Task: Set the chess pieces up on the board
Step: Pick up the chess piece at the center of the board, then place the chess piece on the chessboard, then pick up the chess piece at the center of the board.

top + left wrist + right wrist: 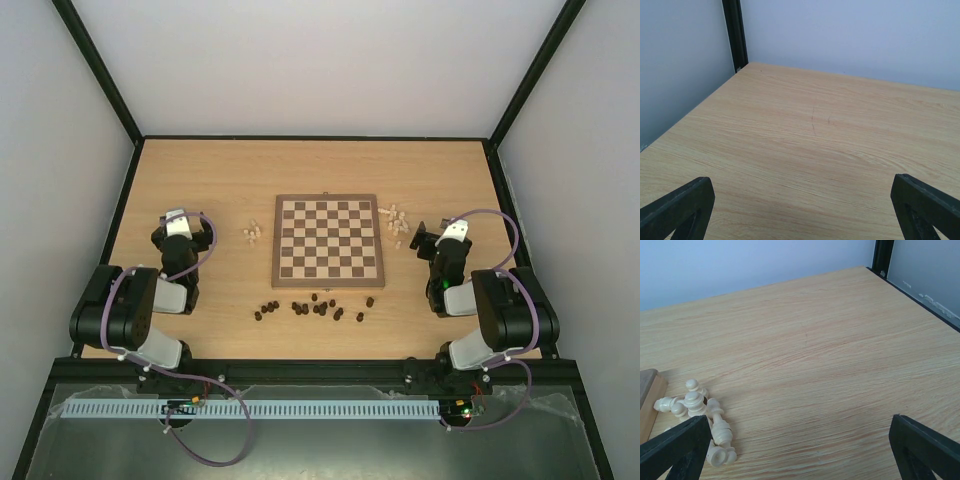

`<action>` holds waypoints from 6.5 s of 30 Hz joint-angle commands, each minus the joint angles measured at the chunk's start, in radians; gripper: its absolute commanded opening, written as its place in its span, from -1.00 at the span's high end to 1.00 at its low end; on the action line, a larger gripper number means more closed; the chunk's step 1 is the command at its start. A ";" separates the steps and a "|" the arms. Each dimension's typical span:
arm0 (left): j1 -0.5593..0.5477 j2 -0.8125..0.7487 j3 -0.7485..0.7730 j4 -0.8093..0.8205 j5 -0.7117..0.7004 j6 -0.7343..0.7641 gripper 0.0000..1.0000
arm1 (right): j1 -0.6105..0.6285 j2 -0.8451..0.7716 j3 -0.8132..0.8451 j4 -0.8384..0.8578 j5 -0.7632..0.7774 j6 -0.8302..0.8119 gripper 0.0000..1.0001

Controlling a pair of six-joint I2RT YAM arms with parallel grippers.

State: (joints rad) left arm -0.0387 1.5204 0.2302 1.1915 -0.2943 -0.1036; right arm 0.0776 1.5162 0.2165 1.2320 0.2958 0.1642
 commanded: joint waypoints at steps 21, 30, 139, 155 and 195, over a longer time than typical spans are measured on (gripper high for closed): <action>0.007 -0.014 0.003 0.046 -0.059 -0.032 -0.99 | -0.006 -0.002 0.007 0.017 0.006 0.002 -0.97; 0.001 -0.040 -0.025 0.079 -0.052 -0.022 -0.99 | -0.002 -0.132 0.206 -0.386 0.120 0.050 -0.97; -0.418 -0.771 0.287 -1.465 0.415 -0.590 -0.99 | 0.777 -0.024 0.803 -1.844 0.046 0.423 0.96; -0.418 -0.760 0.283 -1.463 0.402 -0.584 -0.99 | 0.695 0.053 0.808 -1.798 -0.005 0.365 0.96; -0.555 -0.681 0.301 -1.646 0.414 -0.718 -0.99 | 0.743 -0.393 0.577 -1.792 -0.261 0.415 -0.29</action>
State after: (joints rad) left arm -0.5072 0.8482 0.5198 -0.3706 0.1349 -0.7498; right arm 0.7948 1.1553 0.8440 -0.5121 0.0990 0.5499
